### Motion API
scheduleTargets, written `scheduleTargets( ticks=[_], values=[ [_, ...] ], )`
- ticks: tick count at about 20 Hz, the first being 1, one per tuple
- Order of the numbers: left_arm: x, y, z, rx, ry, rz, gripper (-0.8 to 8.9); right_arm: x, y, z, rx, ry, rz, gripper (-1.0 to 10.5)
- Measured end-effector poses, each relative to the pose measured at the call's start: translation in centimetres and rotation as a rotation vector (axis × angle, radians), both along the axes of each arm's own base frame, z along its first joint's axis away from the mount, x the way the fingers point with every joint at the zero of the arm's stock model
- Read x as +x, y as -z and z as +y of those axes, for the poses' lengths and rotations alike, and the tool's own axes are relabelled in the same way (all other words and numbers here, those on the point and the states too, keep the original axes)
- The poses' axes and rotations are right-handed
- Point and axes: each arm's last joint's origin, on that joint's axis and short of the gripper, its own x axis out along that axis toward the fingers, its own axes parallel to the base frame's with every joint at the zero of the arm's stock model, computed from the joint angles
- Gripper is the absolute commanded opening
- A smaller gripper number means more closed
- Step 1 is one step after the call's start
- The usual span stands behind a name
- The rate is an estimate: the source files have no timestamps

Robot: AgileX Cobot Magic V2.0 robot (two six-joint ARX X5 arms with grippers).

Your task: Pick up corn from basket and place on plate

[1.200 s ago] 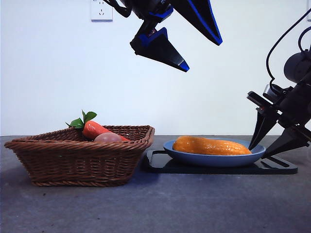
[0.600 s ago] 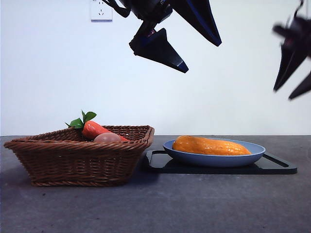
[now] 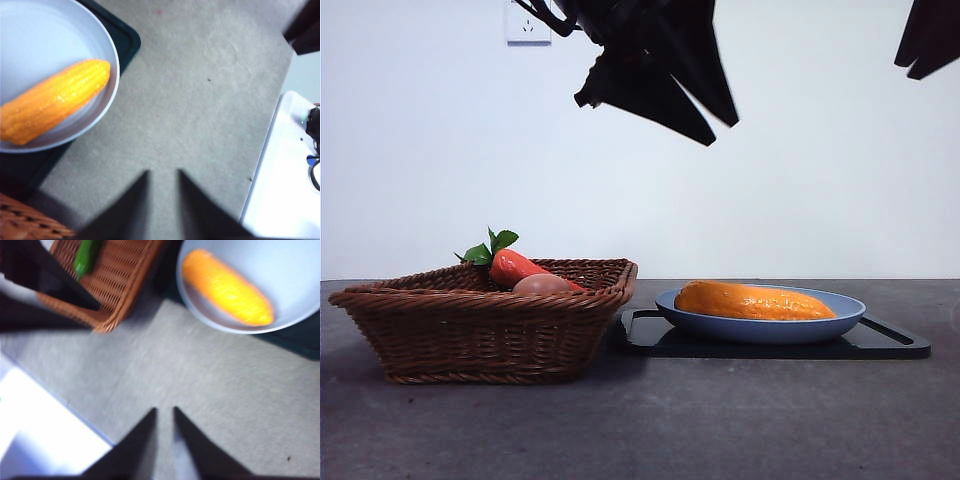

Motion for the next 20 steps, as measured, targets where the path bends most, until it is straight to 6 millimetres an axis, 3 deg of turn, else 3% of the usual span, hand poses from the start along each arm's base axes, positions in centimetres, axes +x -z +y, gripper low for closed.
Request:
scheduleTargets(
  ticks=[5, 16, 18, 20],
  values=[
    [0.0, 0.0, 0.0, 0.003, 0.0, 0.003, 0.08, 0.0, -0.2, 0.9, 0.002, -0.063, -0.049, 0.0],
    [0.9, -1.2, -0.9, -0.13, 0.003, -0.137, 0.08, 1.5, -1.2, 0.8, 0.042, -0.043, -0.236, 0.0],
    [1.4, -1.2, -0.5, -0.125, -0.013, -0.143, 0.08, 1.8, -1.4, 0.9, 0.049, -0.043, -0.269, 0.0],
    [2.7, -1.5, 1.2, -0.099, -0.103, -0.178, 0.08, 2.1, -1.7, 1.0, 0.06, -0.043, -0.315, 0.0]
  ],
)
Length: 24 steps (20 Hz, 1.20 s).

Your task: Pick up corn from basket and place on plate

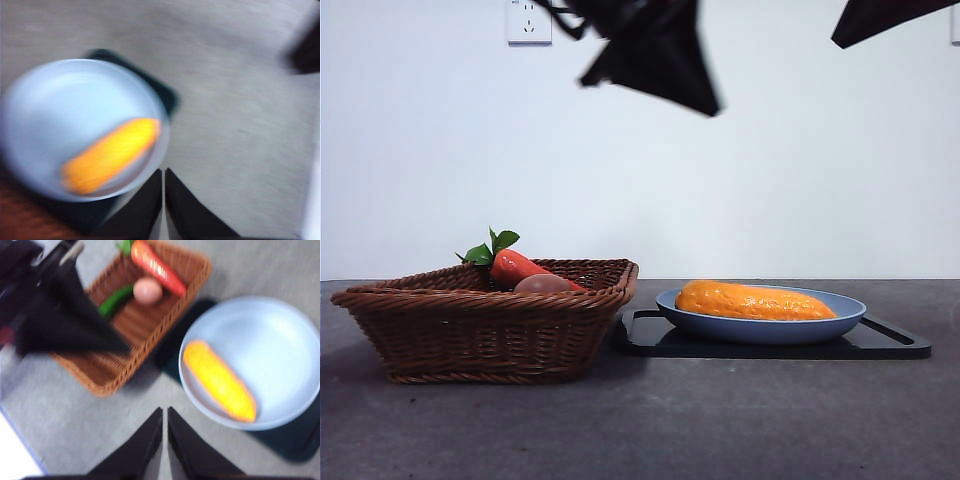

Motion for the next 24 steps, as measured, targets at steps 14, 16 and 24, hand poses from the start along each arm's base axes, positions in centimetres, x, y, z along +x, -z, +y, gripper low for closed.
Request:
scheduleTargets(
  ticks=[14, 16, 24],
  values=[
    [-11.7, -3.0, 23.5, -0.22, -0.674, -0.636, 0.08, 1.3, -1.7, 0.3, 0.054, -0.001, -0.222, 0.0],
    [-13.7, -0.2, 24.1, -0.219, -0.714, -0.683, 0.07, 1.4, -1.9, 0.4, 0.061, -0.001, -0.248, 0.0],
    [-17.2, 10.8, 24.6, -0.206, -0.824, -0.681, 0.08, 1.6, -2.3, 0.4, 0.072, -0.001, -0.293, 0.0]
  ],
)
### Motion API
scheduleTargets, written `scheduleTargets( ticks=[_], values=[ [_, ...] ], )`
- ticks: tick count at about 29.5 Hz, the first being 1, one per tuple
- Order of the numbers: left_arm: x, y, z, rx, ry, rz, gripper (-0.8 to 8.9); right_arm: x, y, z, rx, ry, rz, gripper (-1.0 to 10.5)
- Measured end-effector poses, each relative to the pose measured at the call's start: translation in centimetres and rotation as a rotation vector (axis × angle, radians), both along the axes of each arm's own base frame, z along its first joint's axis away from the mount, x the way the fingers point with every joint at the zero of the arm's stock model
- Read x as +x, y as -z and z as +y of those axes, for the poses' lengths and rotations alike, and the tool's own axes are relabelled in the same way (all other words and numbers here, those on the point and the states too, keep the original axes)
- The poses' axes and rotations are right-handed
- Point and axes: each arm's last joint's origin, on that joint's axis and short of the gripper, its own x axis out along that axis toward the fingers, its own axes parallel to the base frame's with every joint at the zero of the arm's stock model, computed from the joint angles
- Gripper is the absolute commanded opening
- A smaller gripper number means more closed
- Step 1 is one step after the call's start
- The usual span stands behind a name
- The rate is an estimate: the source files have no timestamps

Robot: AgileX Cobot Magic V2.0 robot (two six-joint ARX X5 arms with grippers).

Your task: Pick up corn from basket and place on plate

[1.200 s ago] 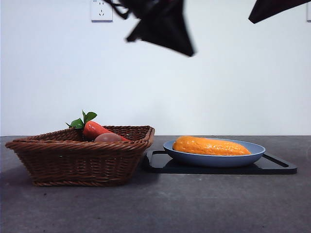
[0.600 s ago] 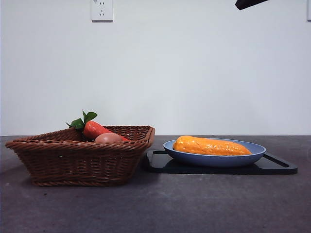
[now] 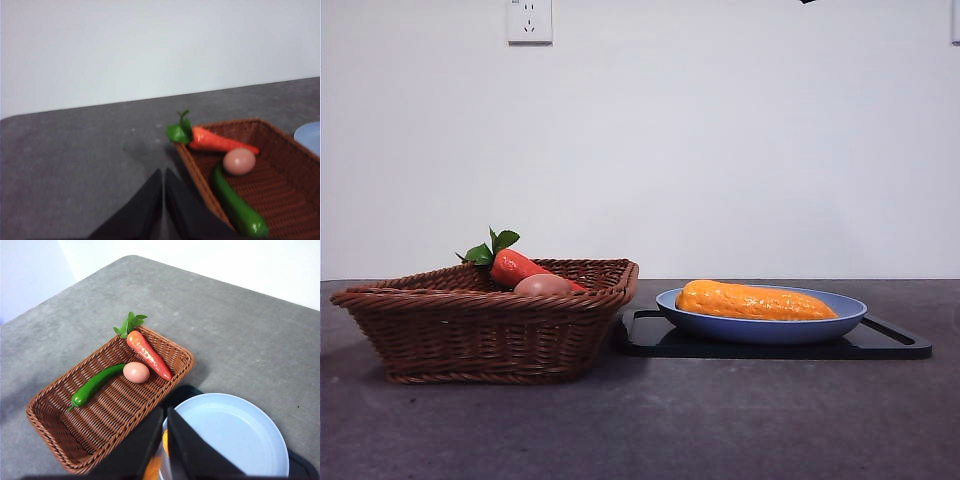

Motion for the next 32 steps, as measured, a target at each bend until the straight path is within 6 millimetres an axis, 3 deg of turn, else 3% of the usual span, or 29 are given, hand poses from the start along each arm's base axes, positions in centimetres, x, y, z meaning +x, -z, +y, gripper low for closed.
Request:
scheduleTargets(
  ticks=[14, 32],
  values=[
    [-0.5, 5.2, 0.1, -0.034, -0.064, 0.11, 0.08, 0.0, 0.0, 0.0, 0.0, 0.0, 0.0, 0.0],
    [-0.9, 5.4, 0.1, -0.034, -0.076, 0.124, 0.08, 0.1, 0.0, -0.1, 0.001, 0.006, -0.003, 0.0]
  ],
)
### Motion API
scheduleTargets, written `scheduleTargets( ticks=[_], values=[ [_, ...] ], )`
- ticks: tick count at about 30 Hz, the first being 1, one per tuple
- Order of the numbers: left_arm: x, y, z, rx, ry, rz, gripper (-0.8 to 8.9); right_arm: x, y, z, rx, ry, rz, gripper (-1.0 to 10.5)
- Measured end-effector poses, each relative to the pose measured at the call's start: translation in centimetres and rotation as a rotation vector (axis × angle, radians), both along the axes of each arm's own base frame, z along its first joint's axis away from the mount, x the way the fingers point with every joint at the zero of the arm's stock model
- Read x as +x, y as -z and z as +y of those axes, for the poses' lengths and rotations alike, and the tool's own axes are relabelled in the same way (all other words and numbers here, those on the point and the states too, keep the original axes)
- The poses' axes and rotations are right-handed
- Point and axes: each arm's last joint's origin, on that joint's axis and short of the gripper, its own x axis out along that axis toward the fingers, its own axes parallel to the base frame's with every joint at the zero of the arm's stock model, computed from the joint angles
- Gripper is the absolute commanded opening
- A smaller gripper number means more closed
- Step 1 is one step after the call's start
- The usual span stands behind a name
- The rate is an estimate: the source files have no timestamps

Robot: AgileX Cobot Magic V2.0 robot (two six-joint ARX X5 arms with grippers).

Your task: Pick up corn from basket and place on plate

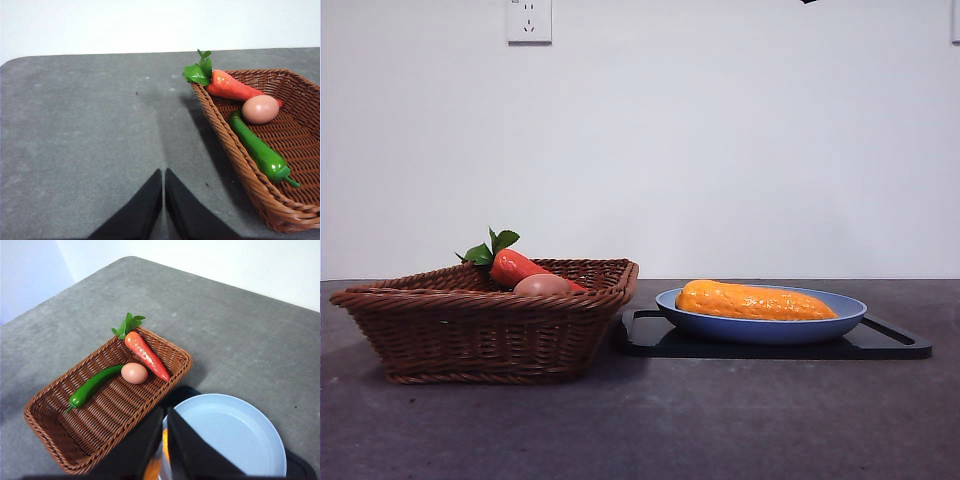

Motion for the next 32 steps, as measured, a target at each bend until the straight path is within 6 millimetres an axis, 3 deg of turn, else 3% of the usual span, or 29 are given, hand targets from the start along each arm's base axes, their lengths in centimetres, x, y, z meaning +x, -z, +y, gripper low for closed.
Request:
scheduleTargets(
  ticks=[26, 29, 32],
  values=[
    [0.0, 0.0, 0.0, 0.0, 0.0, 0.0, 0.08, 0.1, -0.2, -0.5, -0.02, 0.032, -0.037, 0.0],
    [0.0, 0.0, 0.0, 0.0, 0.0, 0.0, 0.08, -0.6, -0.9, -1.5, -0.05, 0.086, -0.095, 0.0],
    [0.0, 0.0, 0.0, 0.0, 0.0, 0.0, 0.08, -2.6, -2.0, -2.6, -0.052, 0.118, -0.198, 0.0]
  ],
)
